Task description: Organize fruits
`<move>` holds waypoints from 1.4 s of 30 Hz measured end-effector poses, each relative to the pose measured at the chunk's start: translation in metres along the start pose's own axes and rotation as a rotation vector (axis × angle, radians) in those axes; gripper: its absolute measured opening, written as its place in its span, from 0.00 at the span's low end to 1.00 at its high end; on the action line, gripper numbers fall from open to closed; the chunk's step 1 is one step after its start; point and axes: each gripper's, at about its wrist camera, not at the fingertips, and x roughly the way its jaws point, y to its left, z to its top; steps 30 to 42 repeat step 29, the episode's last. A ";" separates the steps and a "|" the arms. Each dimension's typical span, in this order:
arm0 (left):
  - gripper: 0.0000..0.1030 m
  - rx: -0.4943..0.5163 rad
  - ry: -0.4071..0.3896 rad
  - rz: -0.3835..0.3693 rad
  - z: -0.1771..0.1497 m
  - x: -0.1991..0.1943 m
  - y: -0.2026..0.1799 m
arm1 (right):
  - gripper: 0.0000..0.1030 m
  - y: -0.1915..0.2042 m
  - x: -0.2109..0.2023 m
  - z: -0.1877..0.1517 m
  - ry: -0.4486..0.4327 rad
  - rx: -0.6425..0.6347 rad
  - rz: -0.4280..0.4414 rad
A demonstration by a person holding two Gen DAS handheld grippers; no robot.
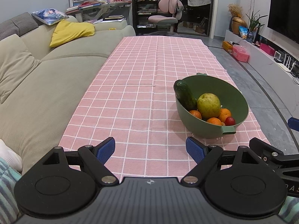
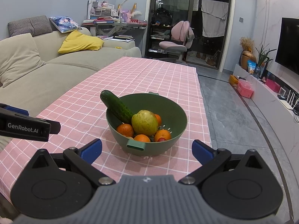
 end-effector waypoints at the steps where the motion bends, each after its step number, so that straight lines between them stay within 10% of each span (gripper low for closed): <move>1: 0.97 0.000 0.000 0.000 0.000 0.000 0.000 | 0.96 0.000 0.000 0.000 0.000 0.000 0.000; 42: 0.97 0.004 -0.004 0.018 0.000 -0.002 -0.002 | 0.96 0.002 0.005 0.001 0.025 0.027 -0.001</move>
